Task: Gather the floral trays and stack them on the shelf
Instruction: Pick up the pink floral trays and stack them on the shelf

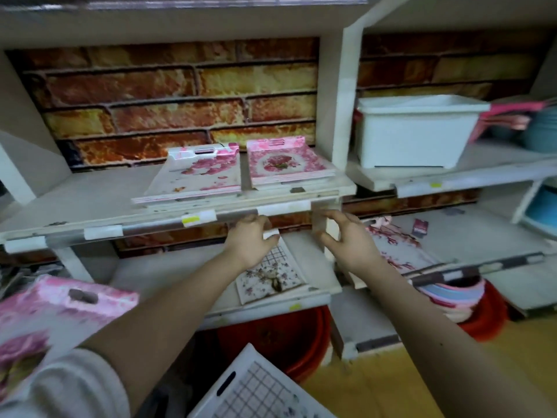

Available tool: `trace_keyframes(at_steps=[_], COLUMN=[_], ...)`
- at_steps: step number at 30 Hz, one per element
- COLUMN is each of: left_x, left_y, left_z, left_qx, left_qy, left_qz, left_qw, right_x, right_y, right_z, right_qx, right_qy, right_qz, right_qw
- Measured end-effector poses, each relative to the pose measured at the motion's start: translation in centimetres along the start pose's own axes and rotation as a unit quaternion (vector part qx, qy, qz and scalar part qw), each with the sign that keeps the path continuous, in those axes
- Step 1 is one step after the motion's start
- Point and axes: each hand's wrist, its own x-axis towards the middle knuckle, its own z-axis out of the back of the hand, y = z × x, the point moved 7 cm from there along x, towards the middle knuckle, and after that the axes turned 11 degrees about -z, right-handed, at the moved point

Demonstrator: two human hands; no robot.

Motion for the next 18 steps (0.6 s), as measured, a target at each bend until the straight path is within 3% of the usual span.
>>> trace_keyframes(at_steps=[7, 18], left_x=[-4.2, -7.6], left_y=[-11.5, -23.0], left_z=[-7.8, -12.9], left_qx=[-0.039, -0.072], left_qy=[0.043, 0.079], left_qz=[-0.027, -0.066], left_qw=[0.998, 0.992], right_x=[-7.4, -15.2], right_y=[-9.7, -18.6], right_z=[5.5, 11.6], right_qx=[0.032, 0.059], right_qy=[-0.004, -0.02], right_qz=[-0.048, -0.137], right_qw=[0.998, 0.989])
